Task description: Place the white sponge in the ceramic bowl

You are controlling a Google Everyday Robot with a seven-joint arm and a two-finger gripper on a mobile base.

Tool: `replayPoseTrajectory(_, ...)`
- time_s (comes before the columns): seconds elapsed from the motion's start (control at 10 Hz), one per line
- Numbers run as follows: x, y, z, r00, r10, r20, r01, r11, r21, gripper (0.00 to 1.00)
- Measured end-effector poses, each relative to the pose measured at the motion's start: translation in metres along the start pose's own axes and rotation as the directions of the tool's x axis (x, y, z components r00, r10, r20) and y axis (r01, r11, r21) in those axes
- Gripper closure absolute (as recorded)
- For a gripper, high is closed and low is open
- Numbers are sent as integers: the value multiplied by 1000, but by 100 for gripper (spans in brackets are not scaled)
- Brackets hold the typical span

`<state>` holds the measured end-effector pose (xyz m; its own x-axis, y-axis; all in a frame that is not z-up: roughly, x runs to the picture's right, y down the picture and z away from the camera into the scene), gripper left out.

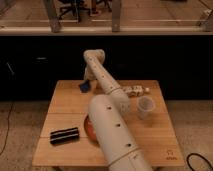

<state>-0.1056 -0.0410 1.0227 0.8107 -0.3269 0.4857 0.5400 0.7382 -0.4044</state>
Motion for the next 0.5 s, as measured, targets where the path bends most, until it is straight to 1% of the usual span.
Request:
replayPoseTrajectory(0.2,0,0,0,1000,0,0,0,1000,1,78)
replayPoseTrajectory(0.4,0,0,-1,1000,0,0,0,1000,1,95)
replayPoseTrajectory(0.5,1,0,0,1000,1,0,-1,1000,1,100)
